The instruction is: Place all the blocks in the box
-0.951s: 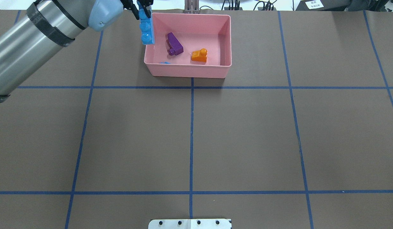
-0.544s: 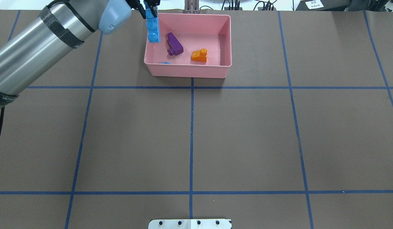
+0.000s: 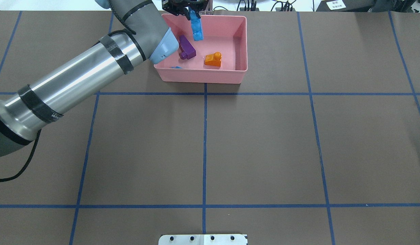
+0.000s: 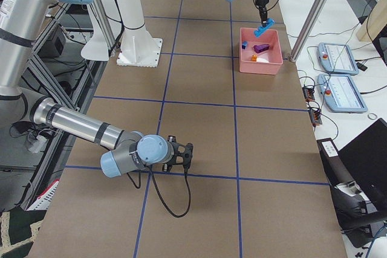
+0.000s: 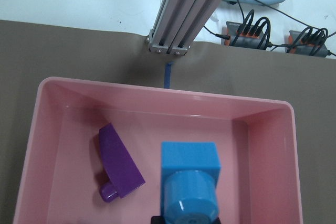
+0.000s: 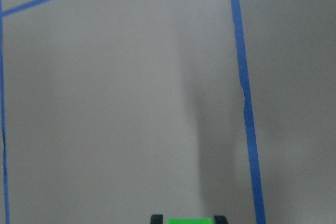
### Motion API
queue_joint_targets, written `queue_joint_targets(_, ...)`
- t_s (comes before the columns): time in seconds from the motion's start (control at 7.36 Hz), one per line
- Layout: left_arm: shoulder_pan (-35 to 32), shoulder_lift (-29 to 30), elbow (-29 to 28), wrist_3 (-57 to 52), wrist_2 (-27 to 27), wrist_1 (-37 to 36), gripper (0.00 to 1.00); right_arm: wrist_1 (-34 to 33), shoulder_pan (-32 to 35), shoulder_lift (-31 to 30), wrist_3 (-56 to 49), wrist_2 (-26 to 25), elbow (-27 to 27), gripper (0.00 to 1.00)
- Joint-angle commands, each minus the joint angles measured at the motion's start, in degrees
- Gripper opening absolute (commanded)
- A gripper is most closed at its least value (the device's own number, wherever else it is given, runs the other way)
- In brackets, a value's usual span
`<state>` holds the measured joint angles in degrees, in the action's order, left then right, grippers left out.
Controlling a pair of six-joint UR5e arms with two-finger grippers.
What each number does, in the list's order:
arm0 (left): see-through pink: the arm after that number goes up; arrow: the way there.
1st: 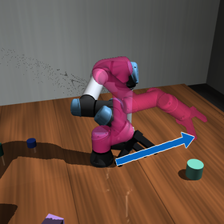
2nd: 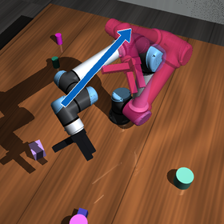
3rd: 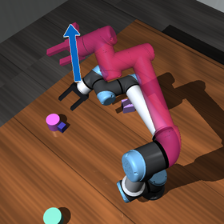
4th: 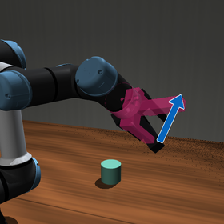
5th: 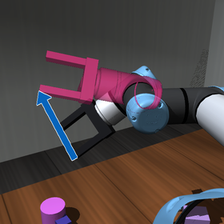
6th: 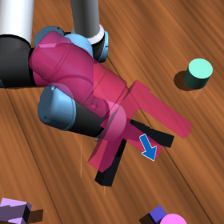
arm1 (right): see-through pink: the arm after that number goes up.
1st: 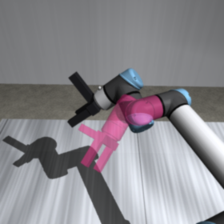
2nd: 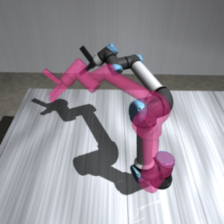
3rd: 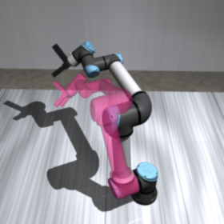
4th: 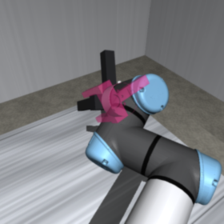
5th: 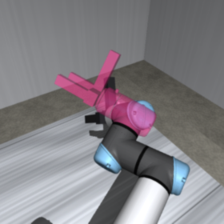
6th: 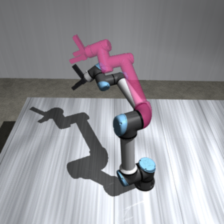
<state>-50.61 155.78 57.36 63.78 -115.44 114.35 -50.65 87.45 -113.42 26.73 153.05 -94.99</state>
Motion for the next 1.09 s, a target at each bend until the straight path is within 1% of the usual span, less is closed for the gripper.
queue_joint_targets(0.0,1.2,-0.7,0.4,0.0,1.2,0.8,1.00,-10.5,3.1,6.8,0.2,1.2,-3.2,0.00)
queue_joint_targets(0.14,1.0,-0.9,2.4,0.2,1.1,0.1,1.00,-18.7,3.9,11.0,0.2,1.2,-6.4,0.00)
queue_joint_targets(0.27,0.5,-4.1,7.6,0.1,0.6,-2.0,1.00,-29.1,4.4,17.5,0.9,1.1,-10.3,0.00)
queue_joint_targets(0.41,-0.2,-9.1,15.0,-0.3,-1.6,-6.3,1.00,-38.7,3.5,27.0,4.9,0.8,-13.0,0.00)
queue_joint_targets(0.54,-2.5,-13.6,21.3,-0.8,-4.0,-10.1,1.00,-42.1,0.9,34.1,11.3,0.2,-14.3,0.00)
queue_joint_targets(0.68,-3.7,-18.3,28.3,-6.0,-4.3,-16.0,1.00,-42.3,-3.2,41.8,19.3,-1.1,-14.0,0.00)
queue_joint_targets(0.82,-4.1,-24.7,36.5,-14.7,-3.9,-22.7,1.00,-42.3,-9.3,48.5,27.9,-5.4,-13.8,0.00)
queue_joint_targets(0.95,-5.7,-31.9,42.9,-21.5,-3.9,-25.4,1.00,-42.4,-17.1,56.0,34.3,-13.2,-12.2,0.00)
